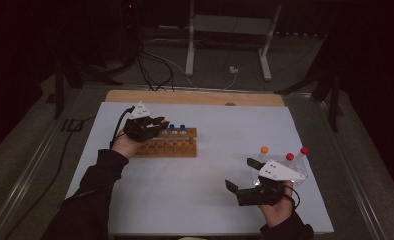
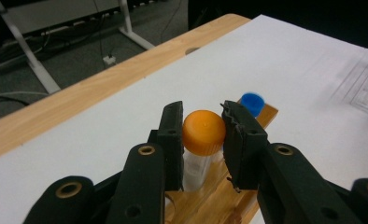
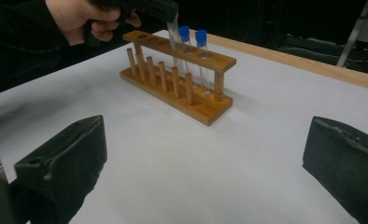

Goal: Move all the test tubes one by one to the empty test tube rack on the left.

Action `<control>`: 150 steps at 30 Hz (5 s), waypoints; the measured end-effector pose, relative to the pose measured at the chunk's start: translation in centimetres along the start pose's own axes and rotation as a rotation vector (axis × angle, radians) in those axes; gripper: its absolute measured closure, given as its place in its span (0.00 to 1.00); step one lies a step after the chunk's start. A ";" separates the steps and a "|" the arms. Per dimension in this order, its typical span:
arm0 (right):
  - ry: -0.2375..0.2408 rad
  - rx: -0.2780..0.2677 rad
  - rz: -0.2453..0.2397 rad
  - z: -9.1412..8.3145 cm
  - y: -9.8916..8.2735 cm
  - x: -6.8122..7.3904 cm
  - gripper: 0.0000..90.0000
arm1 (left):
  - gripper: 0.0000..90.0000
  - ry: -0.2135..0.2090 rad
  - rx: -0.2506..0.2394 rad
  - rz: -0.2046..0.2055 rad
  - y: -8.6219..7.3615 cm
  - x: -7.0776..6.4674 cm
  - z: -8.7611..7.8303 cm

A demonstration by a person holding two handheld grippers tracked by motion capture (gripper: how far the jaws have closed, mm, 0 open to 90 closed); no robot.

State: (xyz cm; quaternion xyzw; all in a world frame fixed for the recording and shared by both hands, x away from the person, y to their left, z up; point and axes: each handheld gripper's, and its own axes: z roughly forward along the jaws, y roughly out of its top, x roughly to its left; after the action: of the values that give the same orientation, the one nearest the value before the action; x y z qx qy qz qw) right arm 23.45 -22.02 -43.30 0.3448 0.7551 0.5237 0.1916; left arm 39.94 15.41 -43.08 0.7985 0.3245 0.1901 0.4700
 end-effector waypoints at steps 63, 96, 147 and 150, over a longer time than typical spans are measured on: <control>-0.384 0.128 0.158 -0.4 -2.6 -7.9 0.50 | 0.02 -0.308 -0.133 0.027 -4.0 -6.9 -5.9; -0.390 0.130 0.152 0.4 -1.9 -8.9 0.83 | 0.02 -0.319 -0.109 0.029 -4.6 -7.1 -5.2; 0.023 0.130 -0.074 4.5 0.8 1.4 0.83 | 0.06 -0.451 -0.095 0.108 0.4 -11.7 -3.0; 0.035 0.136 -0.079 4.7 0.7 1.7 0.83 | 0.13 -0.456 -0.105 0.116 0.8 -12.2 -2.6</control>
State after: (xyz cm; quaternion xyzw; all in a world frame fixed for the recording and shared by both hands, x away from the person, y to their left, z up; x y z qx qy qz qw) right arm 25.62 -17.53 -44.31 0.3177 0.8051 0.4695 0.1748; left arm 29.86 8.28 -41.09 0.8126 0.1532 0.0482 0.5602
